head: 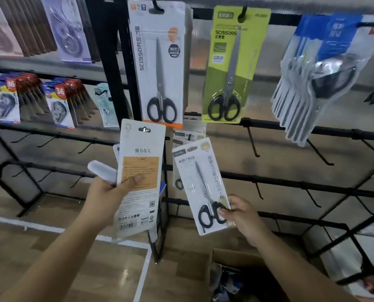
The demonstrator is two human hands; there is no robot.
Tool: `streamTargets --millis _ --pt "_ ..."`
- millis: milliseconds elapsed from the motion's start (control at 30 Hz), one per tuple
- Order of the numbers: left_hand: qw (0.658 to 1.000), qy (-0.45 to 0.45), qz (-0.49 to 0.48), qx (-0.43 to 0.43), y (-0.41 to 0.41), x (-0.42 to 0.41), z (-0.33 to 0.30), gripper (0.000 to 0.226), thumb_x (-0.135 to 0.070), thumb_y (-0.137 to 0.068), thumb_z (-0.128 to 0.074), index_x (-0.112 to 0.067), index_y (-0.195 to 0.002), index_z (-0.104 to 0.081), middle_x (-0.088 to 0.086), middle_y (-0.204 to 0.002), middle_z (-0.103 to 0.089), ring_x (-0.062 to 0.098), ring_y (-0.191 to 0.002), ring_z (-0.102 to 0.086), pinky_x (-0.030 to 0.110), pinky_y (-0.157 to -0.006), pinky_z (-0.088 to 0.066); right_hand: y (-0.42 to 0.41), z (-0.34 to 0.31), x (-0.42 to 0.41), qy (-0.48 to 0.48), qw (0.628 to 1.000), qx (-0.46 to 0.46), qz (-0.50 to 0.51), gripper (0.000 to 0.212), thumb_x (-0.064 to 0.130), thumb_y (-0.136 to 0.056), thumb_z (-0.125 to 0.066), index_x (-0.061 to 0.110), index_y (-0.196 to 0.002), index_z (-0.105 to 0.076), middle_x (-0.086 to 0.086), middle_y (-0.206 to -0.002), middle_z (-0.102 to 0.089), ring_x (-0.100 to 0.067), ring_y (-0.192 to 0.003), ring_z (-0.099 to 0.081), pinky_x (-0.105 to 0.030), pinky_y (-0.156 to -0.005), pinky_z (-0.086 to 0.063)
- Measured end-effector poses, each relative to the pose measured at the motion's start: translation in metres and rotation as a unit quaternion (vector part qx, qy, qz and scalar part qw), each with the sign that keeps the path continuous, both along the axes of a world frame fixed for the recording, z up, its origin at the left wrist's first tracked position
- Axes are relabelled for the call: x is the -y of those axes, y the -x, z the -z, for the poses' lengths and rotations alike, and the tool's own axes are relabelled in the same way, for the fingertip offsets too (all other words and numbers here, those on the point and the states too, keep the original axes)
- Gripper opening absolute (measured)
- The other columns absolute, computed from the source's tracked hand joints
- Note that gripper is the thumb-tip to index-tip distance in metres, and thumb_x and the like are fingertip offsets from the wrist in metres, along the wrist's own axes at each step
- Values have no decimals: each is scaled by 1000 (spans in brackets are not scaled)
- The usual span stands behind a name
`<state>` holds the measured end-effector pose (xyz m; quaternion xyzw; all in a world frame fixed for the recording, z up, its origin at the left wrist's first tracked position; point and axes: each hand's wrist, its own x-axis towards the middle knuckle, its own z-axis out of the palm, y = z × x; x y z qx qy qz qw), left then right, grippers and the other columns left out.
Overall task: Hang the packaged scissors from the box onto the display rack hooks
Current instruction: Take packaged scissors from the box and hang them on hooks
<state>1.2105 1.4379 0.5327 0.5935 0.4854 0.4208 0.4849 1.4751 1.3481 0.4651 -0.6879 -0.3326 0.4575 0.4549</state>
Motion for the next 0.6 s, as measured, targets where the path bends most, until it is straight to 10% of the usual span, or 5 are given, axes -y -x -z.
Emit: streamTargets --millis 367,600 --pt "997 31 64 4 17 -30 13 14 -16 -83 -68 -18 -96 -72 -5 -89 -75 11 -81 -72 19 -62 -56 46 17 -14 31 993 -28 107 20 7 -83 -68 16 -100 -67 -6 -95 -70 -27 -93 -66 -45 -90 -52" --pt "995 53 81 26 22 -40 16 14 -16 -83 -67 -19 -96 -71 -5 -90 -75 12 -83 -72 20 -62 -56 77 3 -35 -99 985 -40 133 44 -8 -85 -60 21 -118 -61 6 -100 -70 -3 -85 -66 -11 -67 -48"
